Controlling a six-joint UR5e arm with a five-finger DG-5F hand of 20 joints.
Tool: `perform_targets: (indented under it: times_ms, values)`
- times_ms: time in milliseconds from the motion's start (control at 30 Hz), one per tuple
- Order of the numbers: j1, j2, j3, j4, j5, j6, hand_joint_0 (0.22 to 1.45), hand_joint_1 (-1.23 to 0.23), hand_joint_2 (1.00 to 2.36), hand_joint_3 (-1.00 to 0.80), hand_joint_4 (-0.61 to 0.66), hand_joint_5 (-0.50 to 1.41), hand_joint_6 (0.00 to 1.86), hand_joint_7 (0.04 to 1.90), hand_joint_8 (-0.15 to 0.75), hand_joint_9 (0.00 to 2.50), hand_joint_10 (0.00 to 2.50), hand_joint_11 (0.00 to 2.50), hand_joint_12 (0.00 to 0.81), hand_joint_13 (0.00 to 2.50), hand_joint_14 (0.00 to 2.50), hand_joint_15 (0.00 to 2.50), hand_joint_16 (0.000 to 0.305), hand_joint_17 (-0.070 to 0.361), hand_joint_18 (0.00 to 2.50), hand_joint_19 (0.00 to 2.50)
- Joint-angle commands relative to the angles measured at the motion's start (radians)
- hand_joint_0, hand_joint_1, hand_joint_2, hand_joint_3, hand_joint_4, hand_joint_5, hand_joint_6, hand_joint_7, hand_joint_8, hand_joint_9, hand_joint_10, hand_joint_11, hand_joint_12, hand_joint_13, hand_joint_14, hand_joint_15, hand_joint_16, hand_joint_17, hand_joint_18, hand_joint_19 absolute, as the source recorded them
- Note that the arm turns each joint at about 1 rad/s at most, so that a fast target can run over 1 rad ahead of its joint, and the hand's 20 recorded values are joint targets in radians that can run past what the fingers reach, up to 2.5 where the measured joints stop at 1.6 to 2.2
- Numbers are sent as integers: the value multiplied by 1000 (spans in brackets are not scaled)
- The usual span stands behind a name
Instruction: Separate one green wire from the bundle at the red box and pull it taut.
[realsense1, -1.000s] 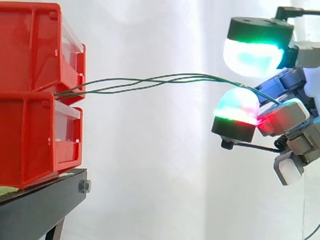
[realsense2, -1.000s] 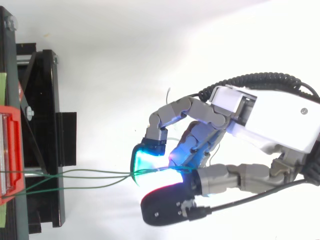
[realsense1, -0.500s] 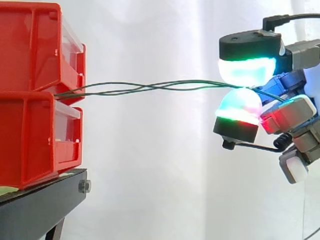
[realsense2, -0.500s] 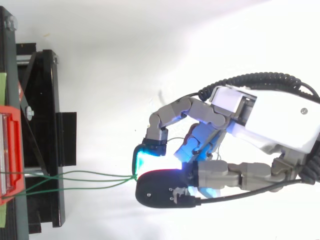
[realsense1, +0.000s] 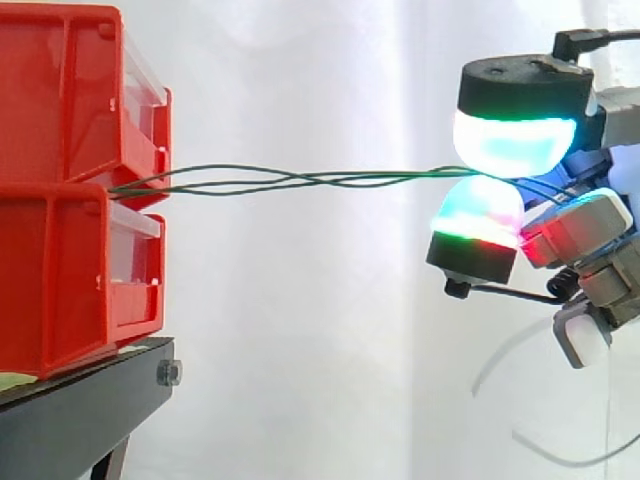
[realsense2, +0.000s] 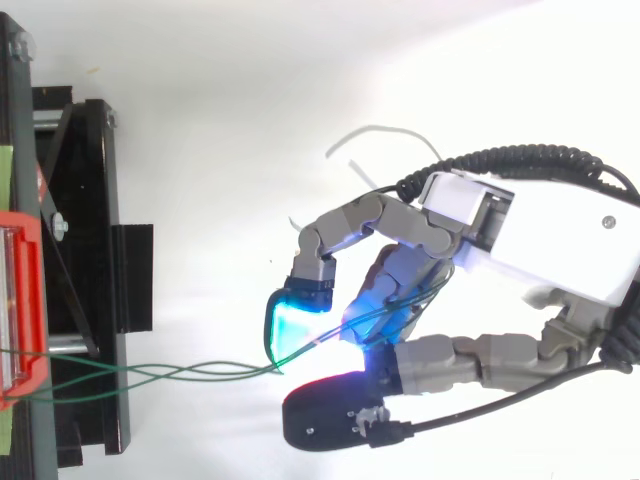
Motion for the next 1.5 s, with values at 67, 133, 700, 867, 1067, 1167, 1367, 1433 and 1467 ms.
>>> perform_targets:
  times_ms: [67,133,700,867,1067,1167,1367,1433,1467]
  values:
    - [2,0,0,0,5,-1,666,-811,1010,-397,145,-190,940,1012,280,1196,18,1324,328,1375,20,1417,55,125,792,699]
    - [5,0,0,0,5,-1,604,-710,1000,-500,158,-186,936,1009,283,1209,21,1325,337,1385,20,1420,55,125,791,708]
    - [3,0,0,0,5,-1,606,-704,1017,-250,149,-184,913,1059,288,1220,19,1300,337,1401,17,1428,57,128,806,738]
    - [5,0,0,0,5,-3,626,-773,1019,-201,113,-185,916,1075,279,1198,21,1312,332,1386,19,1429,56,127,797,718]
    - [3,0,0,0,1,-1,630,-836,1009,-394,155,-191,918,1030,274,1173,20,1303,335,1366,20,1423,56,125,779,709]
    - [0,0,0,-2,0,-1,541,-641,1000,-500,167,-186,916,1019,296,1212,19,1283,347,1409,17,1421,58,130,808,719]
    - [0,9,0,-8,-2,-1,594,-483,1013,-342,154,-181,904,1058,284,1233,20,1284,333,1421,16,1434,57,129,818,748]
    - [0,13,0,-12,-2,-1,589,-601,1018,-247,161,-182,902,1079,278,1228,20,1309,328,1421,17,1434,57,129,820,747]
    - [0,16,0,-15,-3,-1,590,-629,1016,-223,170,-181,905,1061,297,1237,18,1279,352,1440,17,1417,61,137,850,730]
